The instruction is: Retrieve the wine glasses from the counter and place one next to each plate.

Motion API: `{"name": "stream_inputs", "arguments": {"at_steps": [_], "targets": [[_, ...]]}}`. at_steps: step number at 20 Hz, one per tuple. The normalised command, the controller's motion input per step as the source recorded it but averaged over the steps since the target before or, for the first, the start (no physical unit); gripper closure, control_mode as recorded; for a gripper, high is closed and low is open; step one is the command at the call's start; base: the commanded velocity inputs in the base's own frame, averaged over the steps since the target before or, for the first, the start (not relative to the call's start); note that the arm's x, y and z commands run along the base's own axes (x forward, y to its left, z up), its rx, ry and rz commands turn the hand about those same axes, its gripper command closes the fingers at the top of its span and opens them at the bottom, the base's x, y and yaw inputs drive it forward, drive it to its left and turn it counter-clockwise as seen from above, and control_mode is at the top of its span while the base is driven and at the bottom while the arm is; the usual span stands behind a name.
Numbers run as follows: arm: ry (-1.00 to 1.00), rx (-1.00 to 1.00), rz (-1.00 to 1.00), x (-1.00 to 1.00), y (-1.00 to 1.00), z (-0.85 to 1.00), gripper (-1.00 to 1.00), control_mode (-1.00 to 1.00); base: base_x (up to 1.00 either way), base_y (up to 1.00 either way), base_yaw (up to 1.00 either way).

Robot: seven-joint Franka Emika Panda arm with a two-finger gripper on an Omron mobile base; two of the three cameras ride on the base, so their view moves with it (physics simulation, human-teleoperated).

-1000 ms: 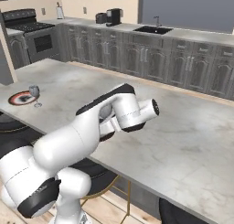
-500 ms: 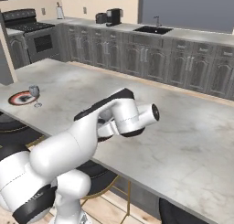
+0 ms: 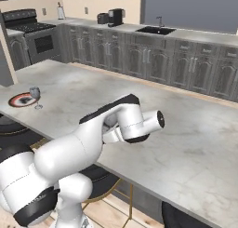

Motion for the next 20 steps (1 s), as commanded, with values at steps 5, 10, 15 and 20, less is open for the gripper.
{"name": "stream_inputs", "arguments": {"at_steps": [5, 10, 15, 20], "targets": [[0.00, 0.00, 0.00, 0.09, 0.00, -0.20, 1.00, -1.00, 0.00, 0.00, 0.00], [0.00, 0.00, 0.00, 0.11, 0.00, -0.17, 1.00, -1.00, 0.00, 0.00, 0.00], [0.00, 0.00, 0.00, 0.08, 0.00, -0.19, 1.00, -1.00, 0.00, 0.00, 0.00], [0.00, 0.00, 0.00, 0.08, 0.00, -0.19, 1.00, -1.00, 0.00, 0.00, 0.00]]}}
